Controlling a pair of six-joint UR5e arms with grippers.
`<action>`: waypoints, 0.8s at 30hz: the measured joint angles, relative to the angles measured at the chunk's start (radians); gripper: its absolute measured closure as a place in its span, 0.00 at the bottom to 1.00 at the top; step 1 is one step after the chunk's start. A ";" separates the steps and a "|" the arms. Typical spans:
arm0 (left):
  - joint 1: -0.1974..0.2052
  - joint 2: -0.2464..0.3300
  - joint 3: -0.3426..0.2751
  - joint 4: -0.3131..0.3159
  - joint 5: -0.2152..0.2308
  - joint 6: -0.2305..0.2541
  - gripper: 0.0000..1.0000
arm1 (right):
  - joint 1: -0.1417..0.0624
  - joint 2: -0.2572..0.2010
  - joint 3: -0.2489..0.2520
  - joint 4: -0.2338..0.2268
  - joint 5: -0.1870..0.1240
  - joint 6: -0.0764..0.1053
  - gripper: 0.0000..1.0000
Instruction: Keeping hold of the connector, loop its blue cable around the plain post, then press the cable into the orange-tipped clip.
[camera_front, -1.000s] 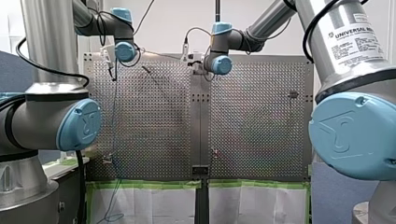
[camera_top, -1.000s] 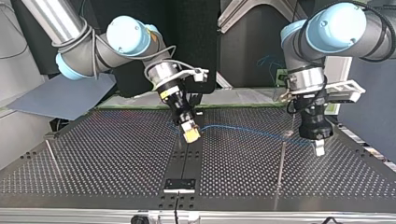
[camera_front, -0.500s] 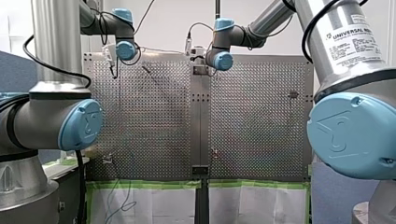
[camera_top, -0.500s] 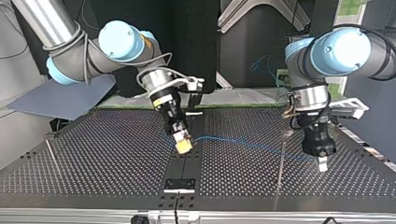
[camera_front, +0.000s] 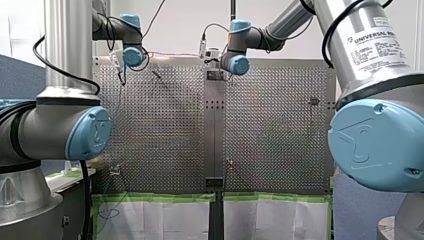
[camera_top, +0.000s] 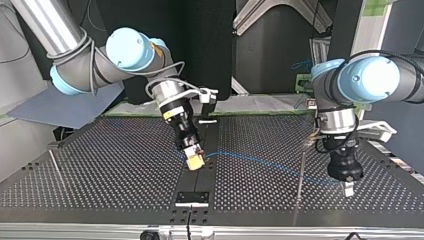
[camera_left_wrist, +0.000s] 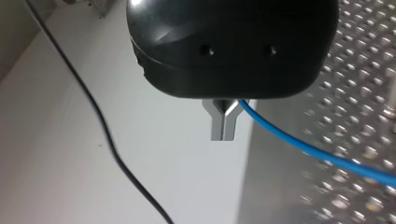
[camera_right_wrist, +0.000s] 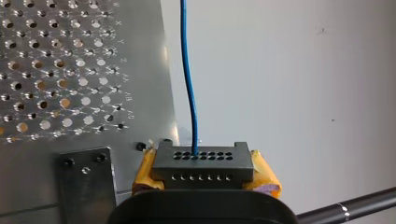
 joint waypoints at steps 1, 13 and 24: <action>0.004 -0.009 0.001 0.002 0.003 -0.001 1.00 | 0.001 0.010 -0.010 0.005 0.000 0.000 1.00; 0.044 -0.071 0.004 0.023 0.036 -0.011 1.00 | 0.008 0.106 -0.067 0.011 0.003 0.000 1.00; 0.059 -0.109 0.007 0.027 0.058 -0.012 1.00 | 0.005 0.135 -0.068 -0.002 0.005 0.000 1.00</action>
